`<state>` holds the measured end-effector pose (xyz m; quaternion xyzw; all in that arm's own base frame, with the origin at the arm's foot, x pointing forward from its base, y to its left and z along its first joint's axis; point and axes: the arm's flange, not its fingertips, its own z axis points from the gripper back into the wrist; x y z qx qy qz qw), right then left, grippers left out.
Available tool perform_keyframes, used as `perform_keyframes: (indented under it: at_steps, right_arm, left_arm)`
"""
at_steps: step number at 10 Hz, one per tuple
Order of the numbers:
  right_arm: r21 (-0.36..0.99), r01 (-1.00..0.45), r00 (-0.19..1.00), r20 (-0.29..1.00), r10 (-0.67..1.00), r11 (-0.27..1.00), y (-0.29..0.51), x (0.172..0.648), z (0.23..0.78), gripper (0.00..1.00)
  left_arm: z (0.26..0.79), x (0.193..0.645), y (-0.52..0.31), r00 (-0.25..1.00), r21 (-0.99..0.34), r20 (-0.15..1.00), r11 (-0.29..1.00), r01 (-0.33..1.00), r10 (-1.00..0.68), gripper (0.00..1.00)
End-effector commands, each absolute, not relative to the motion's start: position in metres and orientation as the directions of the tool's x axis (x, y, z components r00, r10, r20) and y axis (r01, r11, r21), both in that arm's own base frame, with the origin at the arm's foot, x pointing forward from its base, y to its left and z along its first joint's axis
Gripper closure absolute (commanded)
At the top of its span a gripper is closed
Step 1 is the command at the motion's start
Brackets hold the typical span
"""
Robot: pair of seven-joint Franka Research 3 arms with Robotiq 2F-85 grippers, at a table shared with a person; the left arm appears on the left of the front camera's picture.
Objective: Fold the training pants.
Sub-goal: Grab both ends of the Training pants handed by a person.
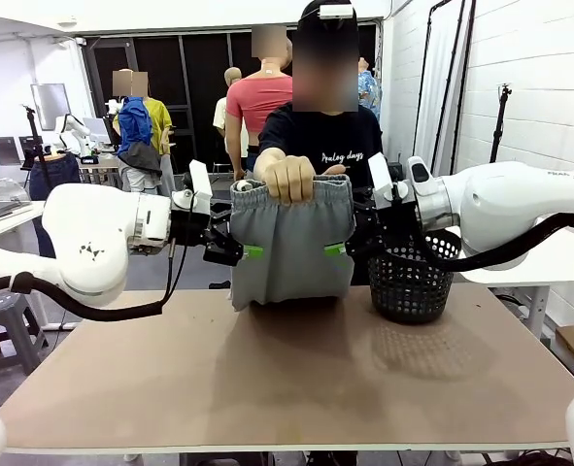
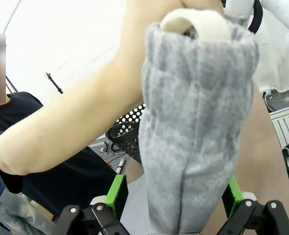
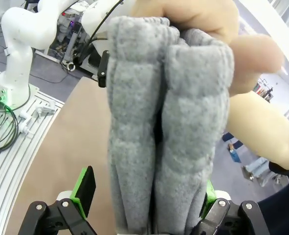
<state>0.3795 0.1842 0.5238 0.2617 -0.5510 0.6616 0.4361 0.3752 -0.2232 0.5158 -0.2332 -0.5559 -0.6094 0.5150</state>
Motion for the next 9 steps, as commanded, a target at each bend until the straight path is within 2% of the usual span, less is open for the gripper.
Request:
perform_keyframes:
  at_steps: [1,6,7,9]
  right_arm:
    - [-0.508,-0.861,-0.497,0.823,0.275,-0.034,0.188,0.390,0.523,0.00]
    - [-0.497,-0.867,-0.491,0.842,0.224,-0.029,0.188,0.390,0.527,0.00]
    - [-0.477,-0.878,-0.476,0.857,0.197,-0.048,0.187,0.389,0.531,0.00]
    - [-0.453,-0.890,-0.452,0.869,0.199,-0.043,0.186,0.389,0.534,0.39]
  left_arm:
    - [0.513,0.379,-0.232,-0.344,0.411,0.880,0.161,0.898,-0.328,0.00]
    - [0.517,0.372,-0.236,-0.354,0.407,0.885,0.133,0.904,-0.301,0.00]
    - [0.518,0.371,-0.237,-0.355,0.402,0.890,0.126,0.907,-0.287,0.07]
    - [0.521,0.369,-0.237,-0.341,0.381,0.902,0.118,0.917,-0.264,0.43]
